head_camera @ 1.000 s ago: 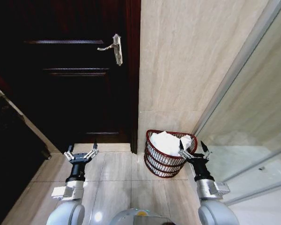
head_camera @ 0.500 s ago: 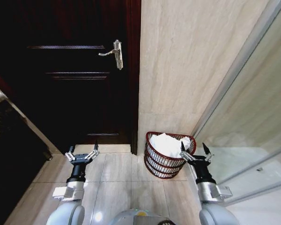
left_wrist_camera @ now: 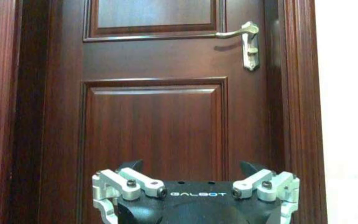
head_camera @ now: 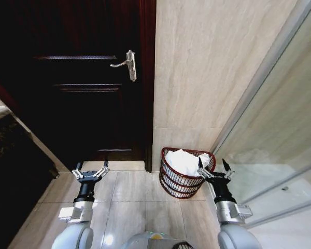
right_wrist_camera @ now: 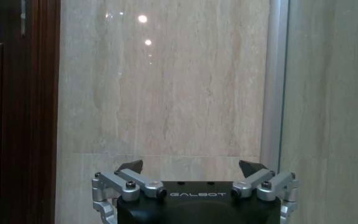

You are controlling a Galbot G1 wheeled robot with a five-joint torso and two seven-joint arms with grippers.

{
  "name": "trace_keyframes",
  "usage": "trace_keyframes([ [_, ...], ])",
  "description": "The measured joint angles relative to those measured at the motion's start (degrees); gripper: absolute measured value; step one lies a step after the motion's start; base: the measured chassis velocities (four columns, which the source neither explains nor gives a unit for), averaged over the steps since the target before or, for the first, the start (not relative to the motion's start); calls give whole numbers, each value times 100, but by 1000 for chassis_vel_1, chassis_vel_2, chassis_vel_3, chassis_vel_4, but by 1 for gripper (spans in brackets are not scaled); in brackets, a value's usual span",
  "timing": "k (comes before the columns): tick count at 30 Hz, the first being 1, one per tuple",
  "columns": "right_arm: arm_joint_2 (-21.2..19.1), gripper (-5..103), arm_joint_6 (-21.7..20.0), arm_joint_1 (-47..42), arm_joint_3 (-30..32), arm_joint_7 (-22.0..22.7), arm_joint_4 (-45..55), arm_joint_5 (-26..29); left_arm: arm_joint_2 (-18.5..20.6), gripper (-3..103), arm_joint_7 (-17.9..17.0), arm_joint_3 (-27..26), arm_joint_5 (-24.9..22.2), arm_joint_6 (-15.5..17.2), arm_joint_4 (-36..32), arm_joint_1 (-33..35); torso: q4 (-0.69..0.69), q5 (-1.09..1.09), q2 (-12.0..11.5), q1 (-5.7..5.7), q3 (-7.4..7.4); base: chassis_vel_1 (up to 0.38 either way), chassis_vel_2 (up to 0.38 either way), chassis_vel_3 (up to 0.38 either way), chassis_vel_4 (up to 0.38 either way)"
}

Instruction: Discard the used towel into the hamper.

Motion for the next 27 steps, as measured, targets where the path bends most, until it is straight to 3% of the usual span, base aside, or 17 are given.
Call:
trace_keyframes([
  [18, -79, 100, -131, 78, -147, 52, -65, -121, 83, 100, -9, 9, -96, 164, 86, -140, 0, 0, 432, 169, 260, 0, 0, 0, 0],
  [27, -349, 100, -228, 218, -481, 495, -73, -193, 126, 100, -25, -31, -137, 170, 112, -172, 1, 0, 658, 260, 397, 0, 0, 0, 0],
])
